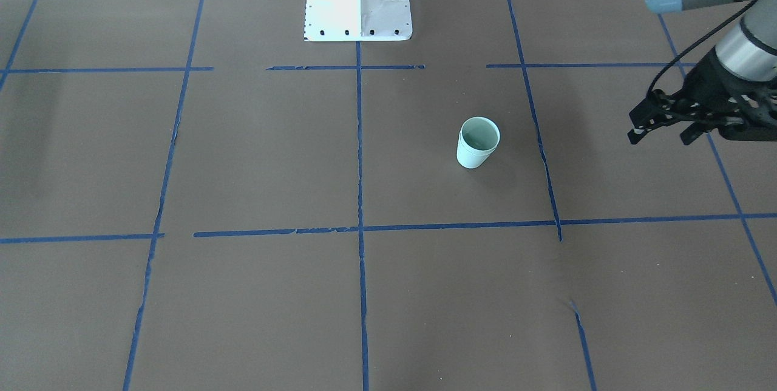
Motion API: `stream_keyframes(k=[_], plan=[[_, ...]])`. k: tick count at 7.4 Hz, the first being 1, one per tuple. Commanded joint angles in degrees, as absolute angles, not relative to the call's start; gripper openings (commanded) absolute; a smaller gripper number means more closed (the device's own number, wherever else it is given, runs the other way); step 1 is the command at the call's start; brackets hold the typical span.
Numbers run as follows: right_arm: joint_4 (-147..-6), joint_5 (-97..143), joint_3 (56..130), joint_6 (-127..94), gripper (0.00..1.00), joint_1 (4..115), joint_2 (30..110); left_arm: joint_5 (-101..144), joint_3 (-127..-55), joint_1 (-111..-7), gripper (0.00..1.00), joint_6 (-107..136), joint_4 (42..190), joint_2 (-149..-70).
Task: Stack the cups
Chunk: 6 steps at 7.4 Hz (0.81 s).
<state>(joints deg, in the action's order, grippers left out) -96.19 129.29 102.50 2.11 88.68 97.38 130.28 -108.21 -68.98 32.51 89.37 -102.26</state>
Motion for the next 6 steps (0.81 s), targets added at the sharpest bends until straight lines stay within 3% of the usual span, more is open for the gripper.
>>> stream_keyframes(k=[1,6], plan=[[-96.2,129.3,102.5,2.1,1.00,88.7,97.4,130.4,-104.4,-78.4,1.00,17.3,89.1,-98.6],[-96.2,129.3,102.5,2.1,1.00,88.7,97.4,135.0,-96.0,-88.1,1.00,-2.2,89.6,-88.9]])
